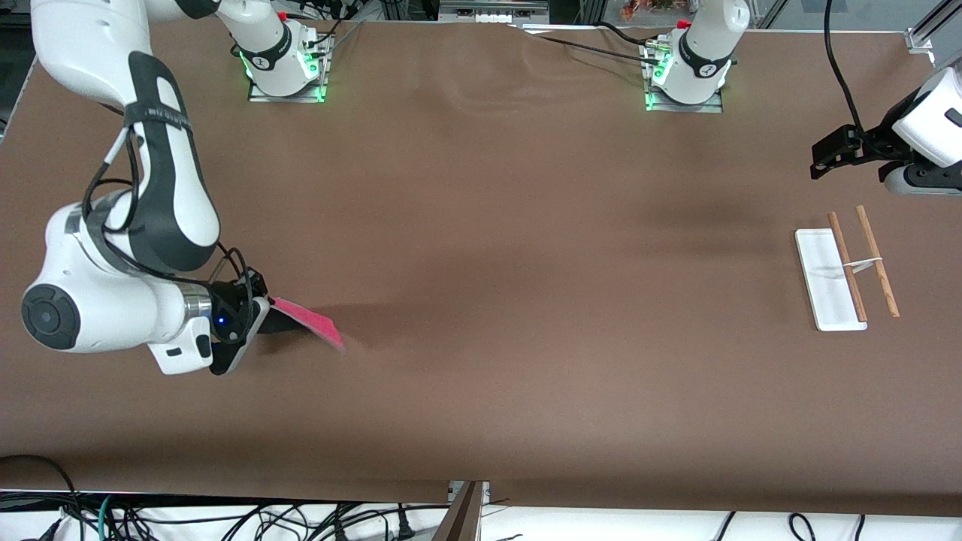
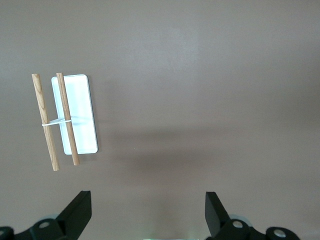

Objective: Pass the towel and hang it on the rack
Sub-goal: 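Lift the towel with the right gripper while the left gripper approaches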

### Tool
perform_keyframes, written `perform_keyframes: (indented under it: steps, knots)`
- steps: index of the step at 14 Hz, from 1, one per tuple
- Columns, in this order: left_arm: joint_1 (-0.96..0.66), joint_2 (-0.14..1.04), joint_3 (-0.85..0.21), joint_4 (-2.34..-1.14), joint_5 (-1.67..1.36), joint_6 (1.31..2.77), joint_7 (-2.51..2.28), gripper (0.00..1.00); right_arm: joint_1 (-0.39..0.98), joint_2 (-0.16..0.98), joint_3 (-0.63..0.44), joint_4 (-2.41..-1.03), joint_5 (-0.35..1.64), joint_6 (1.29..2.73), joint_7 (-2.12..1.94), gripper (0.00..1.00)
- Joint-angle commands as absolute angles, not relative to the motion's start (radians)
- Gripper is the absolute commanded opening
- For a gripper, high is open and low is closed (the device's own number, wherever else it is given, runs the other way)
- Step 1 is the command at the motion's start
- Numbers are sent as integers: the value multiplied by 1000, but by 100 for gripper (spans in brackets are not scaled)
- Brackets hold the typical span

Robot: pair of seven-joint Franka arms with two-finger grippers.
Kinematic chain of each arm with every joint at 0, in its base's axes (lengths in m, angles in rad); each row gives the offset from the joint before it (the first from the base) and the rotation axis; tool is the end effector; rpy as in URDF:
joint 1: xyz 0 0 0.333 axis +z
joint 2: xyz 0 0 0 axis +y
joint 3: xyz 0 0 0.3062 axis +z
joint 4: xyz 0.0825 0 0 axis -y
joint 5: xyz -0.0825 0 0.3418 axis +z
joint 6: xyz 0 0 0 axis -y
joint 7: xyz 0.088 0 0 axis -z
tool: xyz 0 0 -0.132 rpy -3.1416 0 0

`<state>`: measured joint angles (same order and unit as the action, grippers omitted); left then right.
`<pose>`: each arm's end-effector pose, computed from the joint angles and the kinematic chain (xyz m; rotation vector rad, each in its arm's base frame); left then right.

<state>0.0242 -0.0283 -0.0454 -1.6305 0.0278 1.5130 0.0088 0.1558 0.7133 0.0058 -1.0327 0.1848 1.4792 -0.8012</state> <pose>0.4939 -0.0070 0.5739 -3.1085 0.0459 0.1385 0.6516 0.1311 0.3841 -2.5454 -1.3156 0.2789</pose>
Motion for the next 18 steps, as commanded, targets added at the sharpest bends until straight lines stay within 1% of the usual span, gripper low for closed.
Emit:
perform_keyframes:
  steps: [1,4,6,9,12,15,18]
  knots:
    - [29,-8,-54,-1605,32,1486,26,100,181,638,8,-1029,161,1381,-659,0]
    - [22,15,-55,-1603,31,1404,26,100,228,580,11,-1028,161,1319,-493,0]
    - [15,32,-58,-1603,29,1390,28,100,276,546,12,-1028,161,1295,-373,0]
    - [11,63,-64,-1586,32,1353,23,100,366,515,14,-1023,170,1293,-198,0]
    - [9,71,-74,-1586,31,1330,90,100,445,512,15,-988,190,1299,-100,0]
    - [-2,97,-81,-1582,-17,1330,211,100,462,512,17,-963,355,1354,74,0]
    - [9,113,-81,-1582,-193,1333,291,100,486,512,17,-959,494,1445,231,0]
